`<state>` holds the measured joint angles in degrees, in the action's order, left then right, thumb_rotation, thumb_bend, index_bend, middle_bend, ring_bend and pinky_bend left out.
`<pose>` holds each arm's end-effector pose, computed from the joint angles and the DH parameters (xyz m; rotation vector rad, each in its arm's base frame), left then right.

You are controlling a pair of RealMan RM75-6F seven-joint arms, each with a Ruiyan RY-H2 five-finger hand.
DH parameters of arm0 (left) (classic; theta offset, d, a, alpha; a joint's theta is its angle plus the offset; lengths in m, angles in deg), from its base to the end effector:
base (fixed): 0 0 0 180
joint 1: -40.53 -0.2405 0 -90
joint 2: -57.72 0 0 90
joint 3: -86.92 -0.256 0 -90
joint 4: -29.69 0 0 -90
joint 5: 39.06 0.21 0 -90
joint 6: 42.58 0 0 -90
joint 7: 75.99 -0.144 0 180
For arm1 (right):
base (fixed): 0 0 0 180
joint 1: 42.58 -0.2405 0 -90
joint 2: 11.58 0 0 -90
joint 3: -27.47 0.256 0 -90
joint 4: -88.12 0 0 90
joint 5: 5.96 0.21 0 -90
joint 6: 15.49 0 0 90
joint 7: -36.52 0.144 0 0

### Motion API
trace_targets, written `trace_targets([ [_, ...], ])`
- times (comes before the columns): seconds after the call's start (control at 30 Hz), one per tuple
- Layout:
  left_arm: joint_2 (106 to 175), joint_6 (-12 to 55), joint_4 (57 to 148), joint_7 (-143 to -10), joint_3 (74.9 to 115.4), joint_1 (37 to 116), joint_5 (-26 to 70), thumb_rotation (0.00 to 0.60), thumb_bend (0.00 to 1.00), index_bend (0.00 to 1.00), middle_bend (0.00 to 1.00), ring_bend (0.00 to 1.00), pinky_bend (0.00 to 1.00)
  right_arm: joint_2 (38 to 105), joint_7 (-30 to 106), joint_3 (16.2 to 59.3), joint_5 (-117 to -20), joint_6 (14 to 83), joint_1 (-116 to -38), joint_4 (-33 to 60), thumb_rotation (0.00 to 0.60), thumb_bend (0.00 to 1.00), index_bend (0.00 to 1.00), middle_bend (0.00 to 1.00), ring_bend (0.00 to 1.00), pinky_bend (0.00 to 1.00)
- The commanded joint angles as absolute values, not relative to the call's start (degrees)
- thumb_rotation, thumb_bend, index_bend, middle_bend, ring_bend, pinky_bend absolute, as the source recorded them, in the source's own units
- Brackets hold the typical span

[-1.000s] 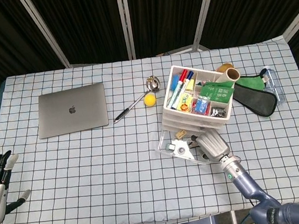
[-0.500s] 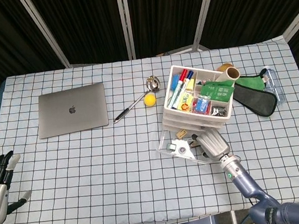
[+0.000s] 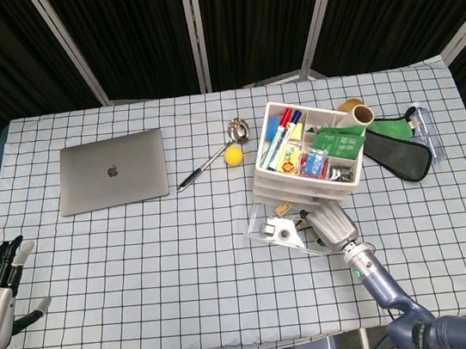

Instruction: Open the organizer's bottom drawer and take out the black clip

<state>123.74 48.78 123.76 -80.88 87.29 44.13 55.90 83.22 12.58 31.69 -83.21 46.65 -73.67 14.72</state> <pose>-0.2825 0.1628 0.1469 -1.4676 -0.7864 -1.0022 -0.2175 -0.2979 -0.0368 1.8806 -0.7201 0.7756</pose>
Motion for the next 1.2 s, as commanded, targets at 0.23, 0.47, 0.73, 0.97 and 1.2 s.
trace_targets([
  [0.23,123.7,48.8,123.8,-80.9,87.2,44.1,56.0,0.6,0.17,0.0,0.0,0.0,0.0,83.9,13.4,31.7,-83.5,46.5,-73.7,15.9,0.6,0.34,0.55,1.0,1.0,1.0],
  [0.47,123.7,48.9,123.8,-80.8,87.2,44.1,56.1,0.6,0.17,0.0,0.0,0.0,0.0,84.1,13.7,31.6,-83.9,46.8,-73.5,16.1,0.6,0.38,0.57,1.0,1.0,1.0],
  [0.73,123.7,48.8,123.8,-80.9,87.1,44.1,56.1,0.6,0.17,0.0,0.0,0.0,0.0,84.1,14.3,31.4,-84.0,46.9,-73.1,16.3,0.6,0.4,0.6,1.0,1.0,1.0],
  [0.97,123.7,48.8,123.9,-80.9,87.2,44.1,56.1,0.6,0.17,0.0,0.0,0.0,0.0,83.7,14.5,31.1,-85.5,48.1,-72.8,15.0,0.6,0.4,0.61,1.0,1.0,1.0],
  [1.2,123.6,49.0,123.9,-80.9,87.1,44.1,56.3,0.6,0.17,0.0,0.0,0.0,0.0,82.6,13.7,31.0,-86.6,49.4,-72.4,12.6,0.6,0.4,0.62,1.0,1.0,1.0],
])
